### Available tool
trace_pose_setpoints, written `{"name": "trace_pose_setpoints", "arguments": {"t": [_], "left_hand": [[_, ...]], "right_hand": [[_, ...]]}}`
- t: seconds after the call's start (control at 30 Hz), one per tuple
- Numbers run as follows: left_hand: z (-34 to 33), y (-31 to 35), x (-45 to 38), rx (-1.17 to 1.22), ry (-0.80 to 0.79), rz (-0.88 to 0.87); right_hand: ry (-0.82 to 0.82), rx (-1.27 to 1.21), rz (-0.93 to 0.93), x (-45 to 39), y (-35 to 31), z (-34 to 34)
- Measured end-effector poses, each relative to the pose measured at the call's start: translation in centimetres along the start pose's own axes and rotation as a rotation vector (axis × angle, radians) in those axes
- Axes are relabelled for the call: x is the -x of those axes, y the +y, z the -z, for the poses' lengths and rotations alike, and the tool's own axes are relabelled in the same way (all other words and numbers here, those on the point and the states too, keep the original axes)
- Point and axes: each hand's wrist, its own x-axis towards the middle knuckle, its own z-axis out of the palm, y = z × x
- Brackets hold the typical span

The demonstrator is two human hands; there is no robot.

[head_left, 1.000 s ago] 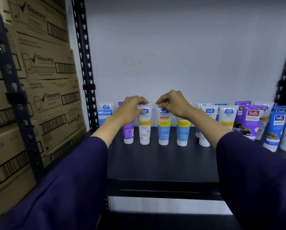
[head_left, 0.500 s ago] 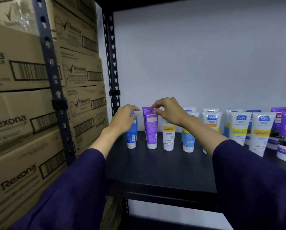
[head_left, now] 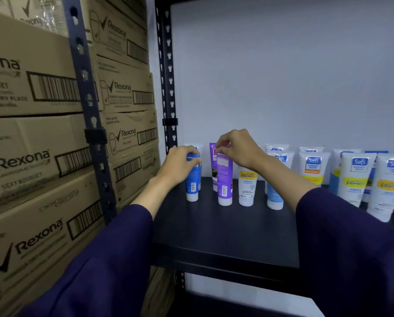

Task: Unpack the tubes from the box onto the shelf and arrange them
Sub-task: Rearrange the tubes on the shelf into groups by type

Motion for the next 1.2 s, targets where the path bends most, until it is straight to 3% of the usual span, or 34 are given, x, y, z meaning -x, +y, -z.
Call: {"name": "trace_pose_setpoints", "arguments": {"t": [0.37, 0.73, 1.2], "left_hand": [[0.1, -0.3, 0.5, 0.137, -0.03, 0.054], [-0.2, -0.6, 1.3, 0.153, 0.003, 0.091], [-0.5, -0.3, 1.6, 0.265, 0.017, 0.147]], "right_hand": [[-0.166, -0.195, -0.082, 0.6, 0.6, 2.3], [-0.38, -0.09, 0.018, 0.9, 1.5, 3.8], [-0.159, -0.019, 0.051, 0.2, 1.0, 2.1]]}}
